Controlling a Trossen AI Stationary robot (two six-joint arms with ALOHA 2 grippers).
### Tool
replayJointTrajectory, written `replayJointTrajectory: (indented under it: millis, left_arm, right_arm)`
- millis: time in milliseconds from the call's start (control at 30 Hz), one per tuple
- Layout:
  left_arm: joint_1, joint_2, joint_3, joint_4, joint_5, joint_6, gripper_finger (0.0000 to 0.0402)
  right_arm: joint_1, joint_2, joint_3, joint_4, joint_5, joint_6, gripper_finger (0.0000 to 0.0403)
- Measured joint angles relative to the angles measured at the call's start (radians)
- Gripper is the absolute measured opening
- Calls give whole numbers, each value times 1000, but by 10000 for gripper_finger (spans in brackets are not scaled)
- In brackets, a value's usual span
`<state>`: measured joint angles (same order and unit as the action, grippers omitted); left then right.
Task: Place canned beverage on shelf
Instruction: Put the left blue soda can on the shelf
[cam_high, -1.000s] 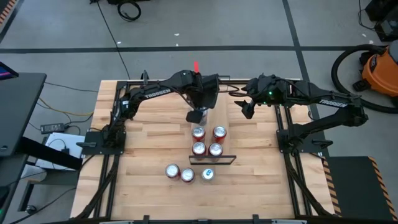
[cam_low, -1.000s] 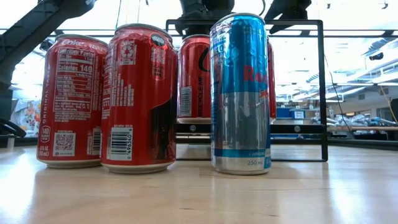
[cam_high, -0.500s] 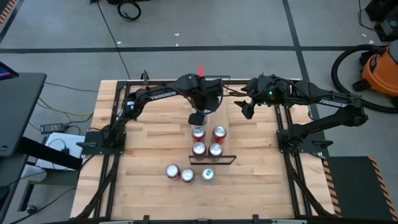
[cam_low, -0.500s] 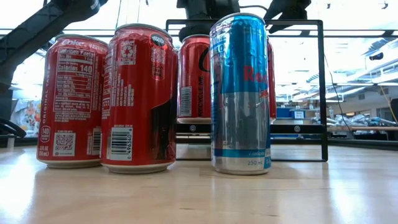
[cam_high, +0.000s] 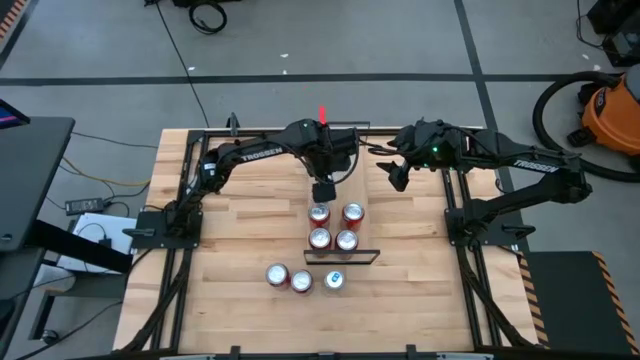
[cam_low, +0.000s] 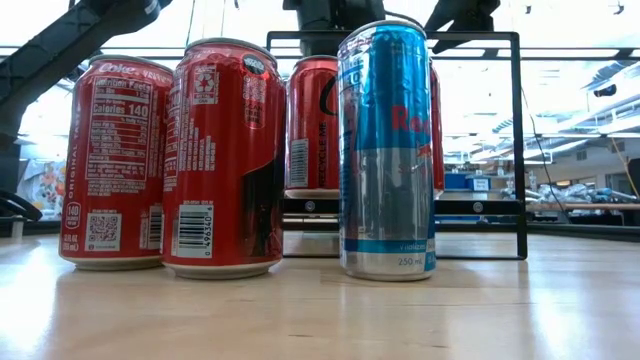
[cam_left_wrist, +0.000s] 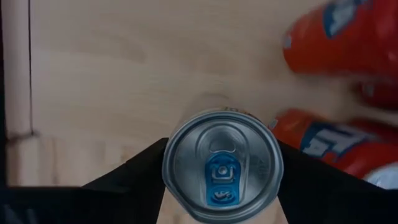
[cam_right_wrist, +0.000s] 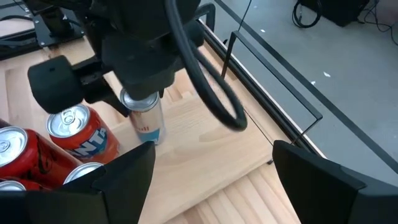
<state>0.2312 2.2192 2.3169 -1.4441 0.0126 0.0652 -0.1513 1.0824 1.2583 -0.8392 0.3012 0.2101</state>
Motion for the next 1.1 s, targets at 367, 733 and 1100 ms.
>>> replayJointTrajectory:
  millis: [367, 733, 1100]
  left_arm:
    - [-1, 0, 0, 0, -53, -563, 262]
    - [-56, 0, 0, -7, -75, -948, 263]
    - [-94, 0, 0, -73, -132, -1137, 263]
  right_arm:
    - [0, -2, 0, -1, 0, 3, 334]
    - [19, -3, 0, 0, -10, -7, 334]
    - [62, -3, 0, 69, -10, -29, 334]
